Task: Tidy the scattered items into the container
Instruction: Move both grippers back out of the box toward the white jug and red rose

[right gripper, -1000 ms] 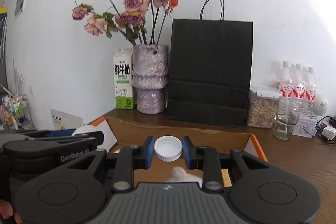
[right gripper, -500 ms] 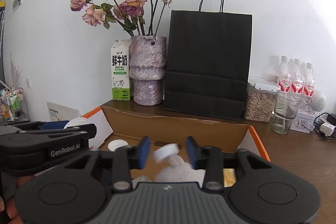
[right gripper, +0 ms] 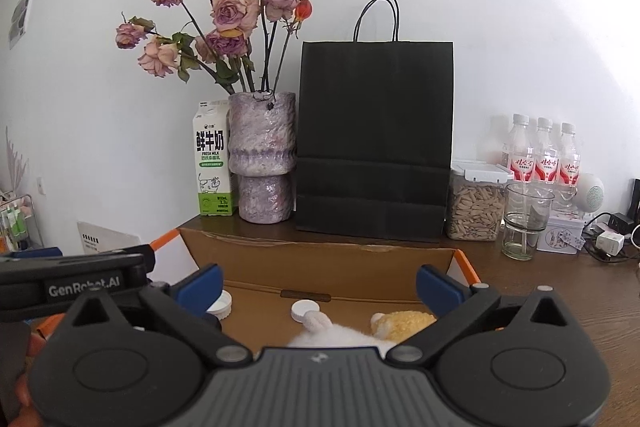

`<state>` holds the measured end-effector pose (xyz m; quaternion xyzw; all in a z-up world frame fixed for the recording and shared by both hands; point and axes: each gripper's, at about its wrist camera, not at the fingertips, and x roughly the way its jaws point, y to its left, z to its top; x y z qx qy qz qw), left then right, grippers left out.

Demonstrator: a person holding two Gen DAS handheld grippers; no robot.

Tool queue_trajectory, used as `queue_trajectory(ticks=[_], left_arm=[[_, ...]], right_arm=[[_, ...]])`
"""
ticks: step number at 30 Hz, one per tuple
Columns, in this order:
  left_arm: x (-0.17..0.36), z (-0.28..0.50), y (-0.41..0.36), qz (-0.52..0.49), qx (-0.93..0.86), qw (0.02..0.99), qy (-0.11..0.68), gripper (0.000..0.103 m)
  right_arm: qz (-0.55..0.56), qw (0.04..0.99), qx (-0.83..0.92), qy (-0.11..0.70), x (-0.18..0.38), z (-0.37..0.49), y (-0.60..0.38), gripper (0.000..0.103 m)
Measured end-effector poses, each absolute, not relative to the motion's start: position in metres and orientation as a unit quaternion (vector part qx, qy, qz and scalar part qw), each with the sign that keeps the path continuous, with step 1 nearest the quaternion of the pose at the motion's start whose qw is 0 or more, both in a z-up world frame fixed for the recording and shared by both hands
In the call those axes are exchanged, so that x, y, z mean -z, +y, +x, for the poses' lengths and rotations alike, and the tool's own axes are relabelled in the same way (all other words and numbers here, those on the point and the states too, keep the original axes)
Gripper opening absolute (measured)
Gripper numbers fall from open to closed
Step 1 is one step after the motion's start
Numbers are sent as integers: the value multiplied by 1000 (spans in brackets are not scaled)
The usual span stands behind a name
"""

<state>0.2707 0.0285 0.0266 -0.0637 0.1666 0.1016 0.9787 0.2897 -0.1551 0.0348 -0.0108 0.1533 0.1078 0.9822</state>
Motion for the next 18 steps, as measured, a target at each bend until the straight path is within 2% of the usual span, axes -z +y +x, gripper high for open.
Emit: queue_trajectory(ticks=[18], left_arm=[[-23,266,32,-62,-98,979,166,103]], right_arm=[[-17,984,-95,148,-28,284,-153,103]])
